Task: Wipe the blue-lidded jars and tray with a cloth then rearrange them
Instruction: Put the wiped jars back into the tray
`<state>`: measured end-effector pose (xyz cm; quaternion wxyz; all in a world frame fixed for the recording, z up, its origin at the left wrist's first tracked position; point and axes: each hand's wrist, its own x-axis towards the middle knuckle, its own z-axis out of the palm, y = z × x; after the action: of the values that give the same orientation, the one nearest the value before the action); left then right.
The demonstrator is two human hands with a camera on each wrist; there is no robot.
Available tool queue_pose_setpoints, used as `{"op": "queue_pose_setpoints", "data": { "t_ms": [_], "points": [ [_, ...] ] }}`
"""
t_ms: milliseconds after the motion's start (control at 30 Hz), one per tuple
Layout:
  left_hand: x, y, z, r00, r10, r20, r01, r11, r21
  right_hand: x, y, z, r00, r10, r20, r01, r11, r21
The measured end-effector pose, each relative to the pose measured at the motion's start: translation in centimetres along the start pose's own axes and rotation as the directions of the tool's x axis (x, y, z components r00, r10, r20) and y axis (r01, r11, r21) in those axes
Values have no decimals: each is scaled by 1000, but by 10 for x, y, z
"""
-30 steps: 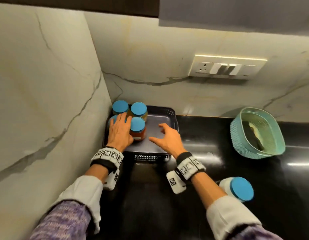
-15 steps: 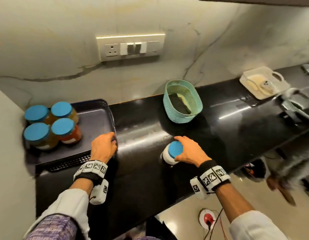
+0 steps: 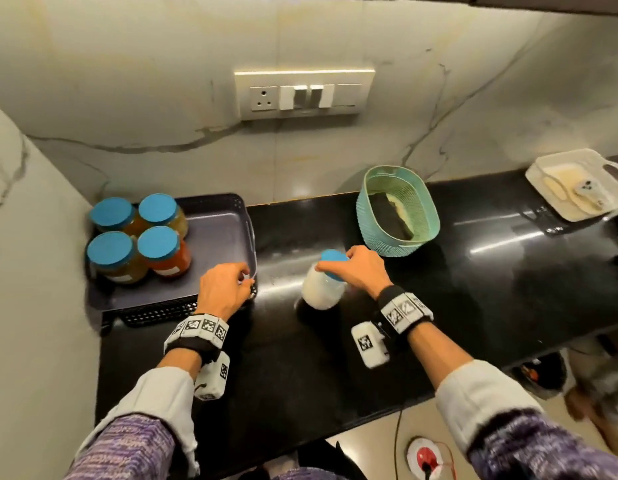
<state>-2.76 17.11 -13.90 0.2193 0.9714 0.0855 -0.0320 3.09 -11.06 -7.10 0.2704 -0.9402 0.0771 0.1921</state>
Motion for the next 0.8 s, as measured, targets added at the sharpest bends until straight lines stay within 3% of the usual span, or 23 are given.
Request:
{"op": "queue_pose_setpoints", "data": {
  "t_ms": [200,333,467,600,700,800],
  "points": [
    [-7,-27,-11,1000,-5,22,6,999,-49,48,-144,4,985,-158,66,155,986,57],
    [-10,-52,-19,999,-41,28,44,995,-93,77,-233,44,963,-204,178,227,967,-116],
    [-13,-50,-16,999,-24,41,28,995,-94,95,-252,90,958,-164,236,226,936,-270],
    [-12,-60,-13,999,-13,42,16,996,-93,106,-249,138,971,-68,230,123,965,-232],
    [-12,-62,-11,998,0,56,5,996,-91,108,-250,144,987,-50,154,80,977,-199],
    [-10,-63,-10,999,17,46,-12,995,-99,100,-255,133,992,-126,4,124,969,-211]
  ]
}}
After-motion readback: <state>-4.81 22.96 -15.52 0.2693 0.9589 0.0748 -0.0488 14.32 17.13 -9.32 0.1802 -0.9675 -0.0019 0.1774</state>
